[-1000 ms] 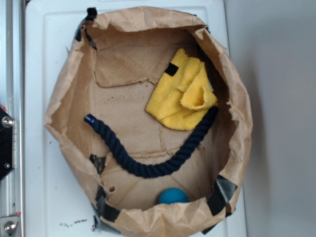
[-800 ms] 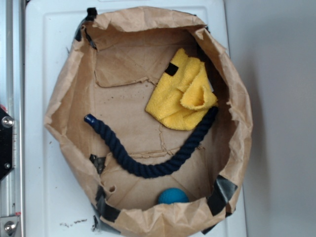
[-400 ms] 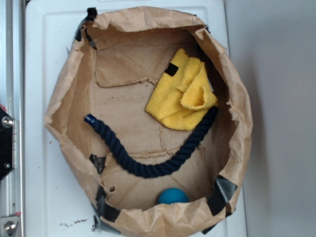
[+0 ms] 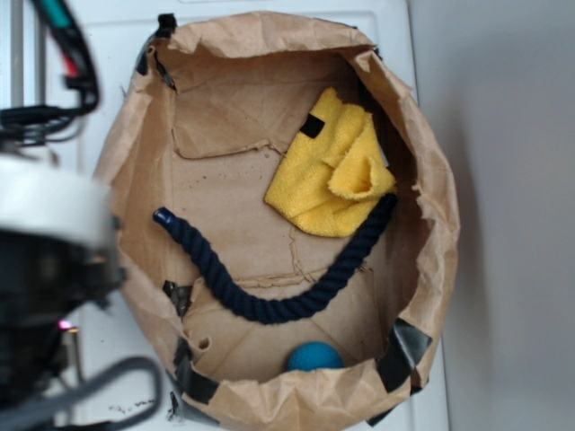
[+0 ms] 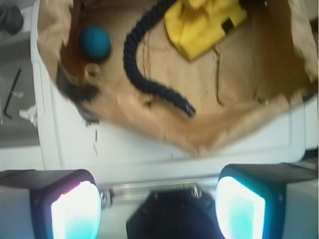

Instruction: Grab the blue ball.

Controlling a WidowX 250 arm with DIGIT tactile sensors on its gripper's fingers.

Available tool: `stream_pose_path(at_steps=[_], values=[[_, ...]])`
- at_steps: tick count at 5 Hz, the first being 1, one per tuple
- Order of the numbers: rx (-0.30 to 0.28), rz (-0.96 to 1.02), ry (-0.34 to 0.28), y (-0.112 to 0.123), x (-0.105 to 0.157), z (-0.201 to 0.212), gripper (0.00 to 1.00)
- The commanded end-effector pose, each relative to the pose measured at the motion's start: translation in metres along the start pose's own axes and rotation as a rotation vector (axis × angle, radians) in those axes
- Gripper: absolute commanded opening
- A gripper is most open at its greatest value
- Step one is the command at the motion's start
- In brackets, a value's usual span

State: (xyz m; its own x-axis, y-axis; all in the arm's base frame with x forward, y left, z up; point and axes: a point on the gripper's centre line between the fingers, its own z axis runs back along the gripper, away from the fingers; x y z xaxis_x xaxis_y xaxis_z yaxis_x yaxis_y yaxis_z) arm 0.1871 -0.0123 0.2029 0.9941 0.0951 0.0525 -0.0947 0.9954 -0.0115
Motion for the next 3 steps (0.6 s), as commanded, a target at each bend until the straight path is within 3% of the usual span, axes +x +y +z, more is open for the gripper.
stream_pose_path(at_steps=[1, 2, 3], values=[[-0.017, -0.165, -0.13, 0.024, 0.074, 0.004, 1.0], [0.01, -0.42, -0.132, 0.023, 0.089, -0.014, 1.0], [0.01, -0.42, -0.132, 0.023, 0.089, -0.014, 1.0]])
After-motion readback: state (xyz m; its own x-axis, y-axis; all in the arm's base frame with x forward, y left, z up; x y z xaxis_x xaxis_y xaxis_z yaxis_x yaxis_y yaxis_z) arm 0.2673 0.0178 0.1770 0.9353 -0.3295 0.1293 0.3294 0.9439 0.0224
